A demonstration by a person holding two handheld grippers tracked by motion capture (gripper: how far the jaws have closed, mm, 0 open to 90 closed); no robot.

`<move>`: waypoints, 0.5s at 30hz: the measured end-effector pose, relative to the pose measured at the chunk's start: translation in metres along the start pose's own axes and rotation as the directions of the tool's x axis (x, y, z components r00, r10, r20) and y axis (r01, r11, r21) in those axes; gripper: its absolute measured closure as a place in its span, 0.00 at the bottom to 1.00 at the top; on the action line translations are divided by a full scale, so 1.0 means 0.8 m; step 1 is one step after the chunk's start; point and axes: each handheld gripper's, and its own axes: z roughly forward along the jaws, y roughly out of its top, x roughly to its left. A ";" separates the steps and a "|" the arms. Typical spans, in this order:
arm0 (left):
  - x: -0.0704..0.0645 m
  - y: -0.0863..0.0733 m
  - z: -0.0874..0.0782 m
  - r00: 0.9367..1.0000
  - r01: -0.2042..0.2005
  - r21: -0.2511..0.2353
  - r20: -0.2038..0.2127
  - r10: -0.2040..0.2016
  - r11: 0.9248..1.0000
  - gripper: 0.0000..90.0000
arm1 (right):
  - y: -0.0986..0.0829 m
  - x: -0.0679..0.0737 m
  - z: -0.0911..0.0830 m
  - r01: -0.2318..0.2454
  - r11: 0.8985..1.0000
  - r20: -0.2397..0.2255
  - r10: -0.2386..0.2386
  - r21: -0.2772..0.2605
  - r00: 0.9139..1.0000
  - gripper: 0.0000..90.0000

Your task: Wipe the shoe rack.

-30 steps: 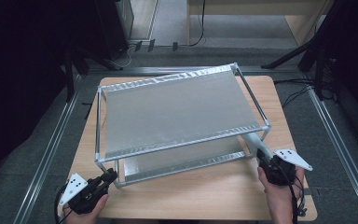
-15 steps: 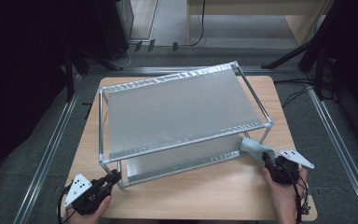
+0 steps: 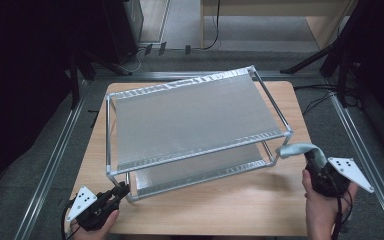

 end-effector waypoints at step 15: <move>0.002 -0.001 -0.002 1.000 -0.002 0.000 -0.007 0.002 1.000 0.87 | 0.070 0.068 0.027 0.143 0.982 -0.088 -0.155 -0.125 0.984 0.87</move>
